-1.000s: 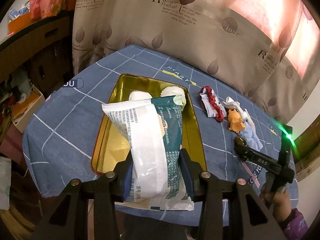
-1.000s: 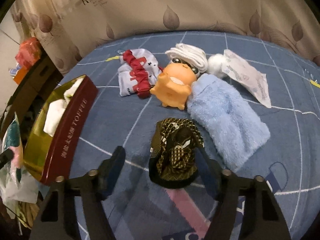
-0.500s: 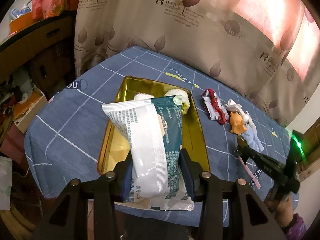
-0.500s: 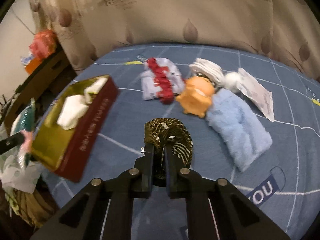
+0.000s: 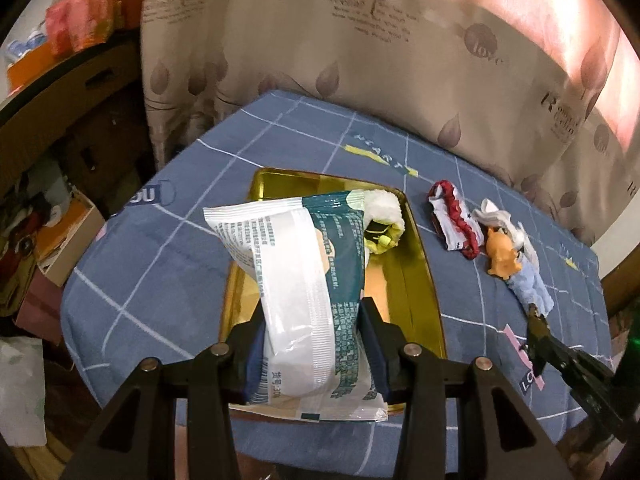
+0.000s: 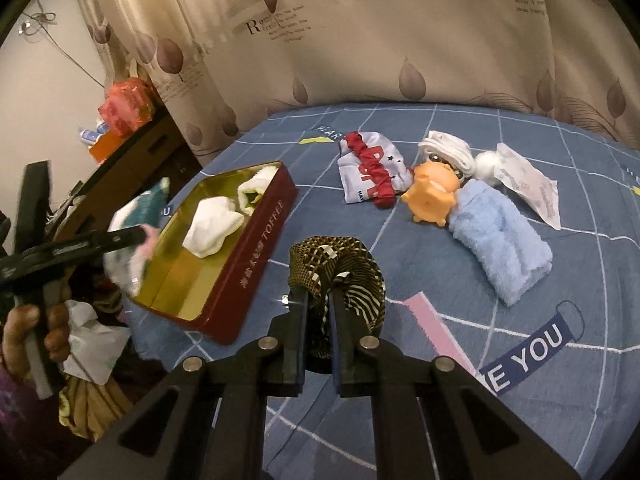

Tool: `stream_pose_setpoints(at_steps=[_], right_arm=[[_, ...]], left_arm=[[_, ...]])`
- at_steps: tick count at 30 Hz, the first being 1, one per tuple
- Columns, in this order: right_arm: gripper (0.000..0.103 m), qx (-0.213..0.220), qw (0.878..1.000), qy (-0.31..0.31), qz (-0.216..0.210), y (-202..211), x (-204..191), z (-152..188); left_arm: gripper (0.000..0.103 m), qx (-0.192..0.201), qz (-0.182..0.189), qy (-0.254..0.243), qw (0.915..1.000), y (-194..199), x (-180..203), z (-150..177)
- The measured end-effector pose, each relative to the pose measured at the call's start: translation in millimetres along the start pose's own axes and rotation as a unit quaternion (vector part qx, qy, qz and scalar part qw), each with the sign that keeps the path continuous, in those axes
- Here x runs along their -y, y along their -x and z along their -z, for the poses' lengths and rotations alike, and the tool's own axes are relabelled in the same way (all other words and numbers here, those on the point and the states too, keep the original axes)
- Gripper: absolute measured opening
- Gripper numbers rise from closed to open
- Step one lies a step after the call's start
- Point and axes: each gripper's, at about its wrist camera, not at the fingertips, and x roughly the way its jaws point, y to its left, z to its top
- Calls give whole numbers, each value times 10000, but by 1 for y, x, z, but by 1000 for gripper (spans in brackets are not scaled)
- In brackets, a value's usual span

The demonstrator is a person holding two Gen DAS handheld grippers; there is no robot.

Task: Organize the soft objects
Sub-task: 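Lower the wet-wipe pack into the tray while the right tool carries the dark cloth there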

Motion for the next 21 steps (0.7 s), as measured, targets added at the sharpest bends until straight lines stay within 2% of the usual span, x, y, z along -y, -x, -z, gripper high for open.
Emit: stream_pose_setpoints(at_steps=[4, 14, 21], right_arm=[[9, 4, 10000, -29, 6, 1, 3, -1], [10, -78, 9998, -162, -15, -5, 17, -2], [10, -123, 9997, -210, -63, -7, 20, -1]], left_arm=[[44, -318, 263, -190, 9990, -25, 19, -7], [44, -1052, 333, -635, 9919, -79, 45, -9], [44, -1213, 313, -949, 9876, -99, 62, -19]])
